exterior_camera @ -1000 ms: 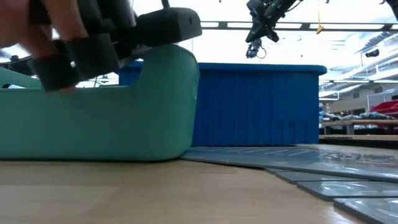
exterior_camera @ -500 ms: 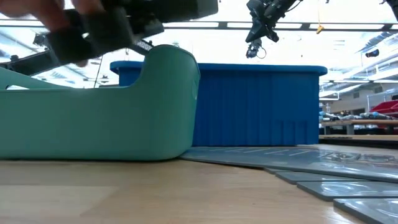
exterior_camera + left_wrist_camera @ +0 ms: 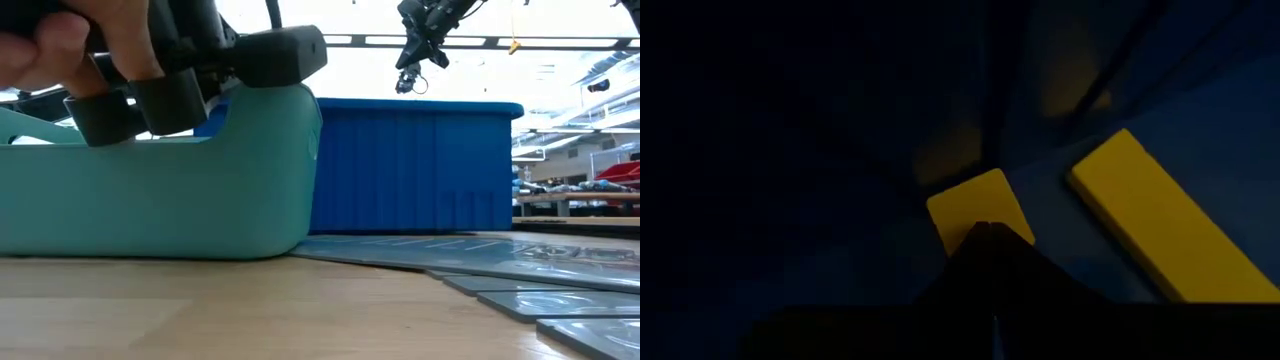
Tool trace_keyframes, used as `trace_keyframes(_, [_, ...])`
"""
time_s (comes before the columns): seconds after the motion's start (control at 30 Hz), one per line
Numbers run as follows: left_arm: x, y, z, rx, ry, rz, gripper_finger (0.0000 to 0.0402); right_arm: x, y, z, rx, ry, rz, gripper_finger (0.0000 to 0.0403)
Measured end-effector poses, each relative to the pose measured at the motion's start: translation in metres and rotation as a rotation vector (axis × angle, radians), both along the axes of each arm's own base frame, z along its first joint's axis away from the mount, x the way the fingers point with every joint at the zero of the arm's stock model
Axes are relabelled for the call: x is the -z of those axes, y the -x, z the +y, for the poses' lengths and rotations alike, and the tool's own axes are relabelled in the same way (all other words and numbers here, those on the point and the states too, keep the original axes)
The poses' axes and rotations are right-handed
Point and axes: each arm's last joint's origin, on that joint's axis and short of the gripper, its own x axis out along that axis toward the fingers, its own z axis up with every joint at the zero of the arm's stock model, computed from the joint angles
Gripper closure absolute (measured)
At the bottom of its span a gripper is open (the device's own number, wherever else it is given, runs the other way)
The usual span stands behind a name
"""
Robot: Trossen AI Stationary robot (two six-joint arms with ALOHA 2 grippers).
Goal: Sort Items/Unsort Items
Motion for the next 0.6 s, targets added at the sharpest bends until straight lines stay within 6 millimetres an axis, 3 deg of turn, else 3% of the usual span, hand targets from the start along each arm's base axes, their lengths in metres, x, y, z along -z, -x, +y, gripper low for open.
trace_keyframes(0.3, [0.000,-0.003,-0.003,0.037,0.015,0.004,0.0401,0.000,0.000,0.000,-0.003,0.009,0.003,0.0401])
trace_keyframes(0.6, [0.009,-0.020,-0.027,0.169,0.149,0.016,0.0401,0.000,0.000,0.000,-0.008,0.015,0.005,0.0401])
